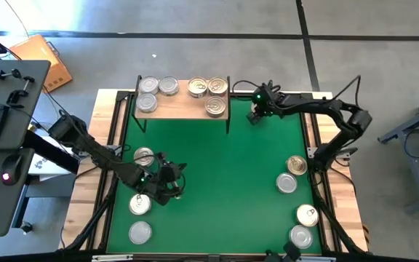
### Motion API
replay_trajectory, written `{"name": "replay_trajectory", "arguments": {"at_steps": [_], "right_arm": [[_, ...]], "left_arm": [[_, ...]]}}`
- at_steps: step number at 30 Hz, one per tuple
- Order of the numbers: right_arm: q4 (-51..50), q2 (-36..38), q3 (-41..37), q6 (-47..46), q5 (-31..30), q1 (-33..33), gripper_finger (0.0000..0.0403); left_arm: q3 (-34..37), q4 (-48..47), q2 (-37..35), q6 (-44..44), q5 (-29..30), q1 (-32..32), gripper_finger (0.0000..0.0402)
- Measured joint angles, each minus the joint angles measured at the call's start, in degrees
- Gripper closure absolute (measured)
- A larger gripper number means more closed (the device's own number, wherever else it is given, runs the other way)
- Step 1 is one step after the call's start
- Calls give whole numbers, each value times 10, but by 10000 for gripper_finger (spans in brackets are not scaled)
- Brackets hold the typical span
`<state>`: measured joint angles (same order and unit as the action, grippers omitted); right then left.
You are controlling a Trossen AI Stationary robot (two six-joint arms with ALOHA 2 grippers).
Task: Stack canned seafood by type on shelf
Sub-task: Put the blue-pink tuna can on the shelf
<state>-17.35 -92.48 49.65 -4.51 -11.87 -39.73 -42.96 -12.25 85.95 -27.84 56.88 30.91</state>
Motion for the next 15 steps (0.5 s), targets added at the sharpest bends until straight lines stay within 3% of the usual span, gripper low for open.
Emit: {"name": "replay_trajectory", "arguments": {"at_steps": [7,15], "right_arm": [[-23,-7,1,-21,10,40,402],[-81,10,0,-102,95,128,403]], "left_arm": [[0,5,0,-11,-15,12,401],[0,6,0,-15,-14,19,401]]}}
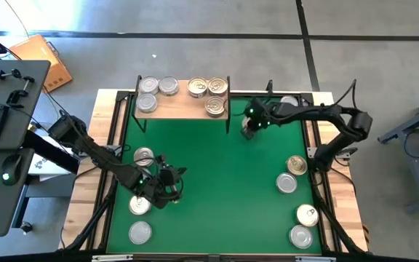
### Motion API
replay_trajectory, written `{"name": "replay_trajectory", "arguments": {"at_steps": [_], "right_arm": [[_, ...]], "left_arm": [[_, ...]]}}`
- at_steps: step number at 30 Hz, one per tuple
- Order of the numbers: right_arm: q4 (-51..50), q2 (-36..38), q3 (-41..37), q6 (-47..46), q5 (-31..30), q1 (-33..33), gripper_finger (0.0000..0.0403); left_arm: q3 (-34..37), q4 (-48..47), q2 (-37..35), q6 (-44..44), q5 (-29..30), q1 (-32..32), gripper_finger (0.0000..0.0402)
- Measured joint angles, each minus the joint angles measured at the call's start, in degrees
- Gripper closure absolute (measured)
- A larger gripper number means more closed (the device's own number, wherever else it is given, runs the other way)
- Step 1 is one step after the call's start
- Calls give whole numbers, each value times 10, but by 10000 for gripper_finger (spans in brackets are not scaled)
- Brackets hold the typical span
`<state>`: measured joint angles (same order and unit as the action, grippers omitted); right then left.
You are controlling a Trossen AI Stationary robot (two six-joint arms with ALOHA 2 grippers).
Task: Stack canned seafood by type on shelf
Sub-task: Put the blue-pink tuna can on the shelf
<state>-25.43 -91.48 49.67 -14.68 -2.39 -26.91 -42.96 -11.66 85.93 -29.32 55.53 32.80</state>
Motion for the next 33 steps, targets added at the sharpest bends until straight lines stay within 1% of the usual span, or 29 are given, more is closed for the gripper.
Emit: {"name": "replay_trajectory", "arguments": {"at_steps": [6,11,16,19,22,26,28,31,33], "right_arm": [[-16,2,-1,-53,22,103,403],[-8,1,-2,-109,25,197,403],[29,-1,-3,-150,32,294,403],[69,-13,-3,-174,10,349,403],[147,-41,-3,-192,-20,397,403],[296,-97,-3,-199,-49,432,403],[385,-126,-3,-197,-57,438,403],[520,-170,0,-158,-59,440,403],[561,-186,20,-120,-58,443,403]], "left_arm": [[0,0,0,10,0,0,401],[0,0,0,10,1,0,401],[0,5,0,11,2,0,401],[0,24,0,20,2,0,401],[0,59,0,49,-1,0,401],[0,137,0,113,-26,0,401],[0,180,0,145,-53,0,401],[0,236,0,179,-105,-2,401],[0,259,0,187,-143,-7,401]]}}
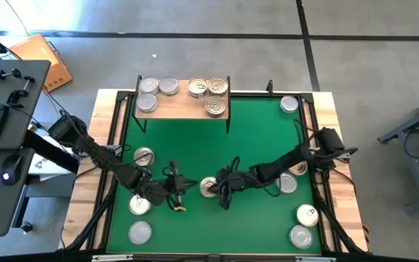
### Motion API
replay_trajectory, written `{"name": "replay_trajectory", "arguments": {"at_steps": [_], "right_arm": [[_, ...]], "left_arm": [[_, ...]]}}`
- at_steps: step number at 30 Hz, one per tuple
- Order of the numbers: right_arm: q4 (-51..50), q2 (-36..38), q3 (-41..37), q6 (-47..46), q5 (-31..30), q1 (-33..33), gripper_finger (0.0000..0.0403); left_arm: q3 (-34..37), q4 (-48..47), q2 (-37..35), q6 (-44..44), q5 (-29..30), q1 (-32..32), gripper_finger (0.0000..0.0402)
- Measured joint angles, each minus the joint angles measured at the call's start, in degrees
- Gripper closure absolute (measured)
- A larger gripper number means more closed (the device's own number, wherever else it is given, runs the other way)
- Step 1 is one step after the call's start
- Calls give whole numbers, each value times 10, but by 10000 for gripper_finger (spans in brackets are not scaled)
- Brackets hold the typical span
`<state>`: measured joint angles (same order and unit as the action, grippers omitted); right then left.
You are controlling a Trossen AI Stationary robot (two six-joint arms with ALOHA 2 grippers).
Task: Stack canned seafood by type on shelf
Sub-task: Put the blue-pink tuna can on the shelf
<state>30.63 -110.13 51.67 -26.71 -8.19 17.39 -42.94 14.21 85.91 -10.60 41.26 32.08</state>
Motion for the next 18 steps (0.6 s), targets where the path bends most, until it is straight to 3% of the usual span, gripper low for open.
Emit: {"name": "replay_trajectory", "arguments": {"at_steps": [3,7,12,18], "right_arm": [[-14,12,32,47,-5,14,403],[-111,52,51,77,-28,47,403],[-207,99,56,77,-94,89,403],[-228,103,55,74,-142,109,403]], "left_arm": [[0,9,0,-11,-60,-18,401],[0,1,7,-35,-134,-55,401],[0,3,46,-42,-217,-118,401],[0,8,97,-42,-306,-184,401]]}}
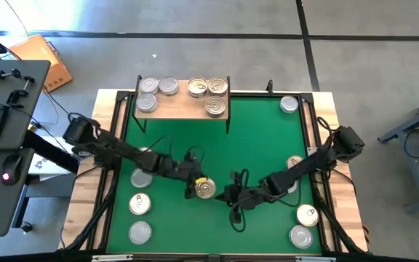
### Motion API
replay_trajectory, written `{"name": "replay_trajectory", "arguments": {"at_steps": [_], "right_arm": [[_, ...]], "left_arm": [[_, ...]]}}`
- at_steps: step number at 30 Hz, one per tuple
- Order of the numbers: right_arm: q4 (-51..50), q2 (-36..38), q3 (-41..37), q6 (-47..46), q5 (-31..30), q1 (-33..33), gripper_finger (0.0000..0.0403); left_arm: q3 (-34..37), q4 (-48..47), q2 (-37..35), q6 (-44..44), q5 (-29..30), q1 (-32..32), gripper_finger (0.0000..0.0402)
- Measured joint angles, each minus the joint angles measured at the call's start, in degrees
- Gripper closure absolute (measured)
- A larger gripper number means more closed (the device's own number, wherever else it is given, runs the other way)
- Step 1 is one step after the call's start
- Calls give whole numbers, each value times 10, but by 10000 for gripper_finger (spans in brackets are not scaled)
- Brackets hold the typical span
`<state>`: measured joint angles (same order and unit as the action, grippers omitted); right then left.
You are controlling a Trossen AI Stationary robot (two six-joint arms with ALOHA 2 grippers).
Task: Stack canned seafood by type on shelf
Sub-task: Put the blue-pink tuna can on the shelf
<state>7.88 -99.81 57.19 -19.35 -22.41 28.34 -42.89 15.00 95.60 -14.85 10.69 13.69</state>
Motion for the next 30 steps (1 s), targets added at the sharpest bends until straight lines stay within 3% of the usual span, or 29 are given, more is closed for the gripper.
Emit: {"name": "replay_trajectory", "arguments": {"at_steps": [7,19,26,30], "right_arm": [[1,-2,0,-1,0,-5,403],[-4,-30,1,21,-14,-10,390],[-68,-13,1,26,-20,-14,283],[-166,19,1,0,-20,-19,210]], "left_arm": [[-1,37,43,19,-103,-43,401],[-3,50,84,20,-119,-72,401],[1,44,88,30,-124,-67,402],[0,51,87,31,-121,-64,402]]}}
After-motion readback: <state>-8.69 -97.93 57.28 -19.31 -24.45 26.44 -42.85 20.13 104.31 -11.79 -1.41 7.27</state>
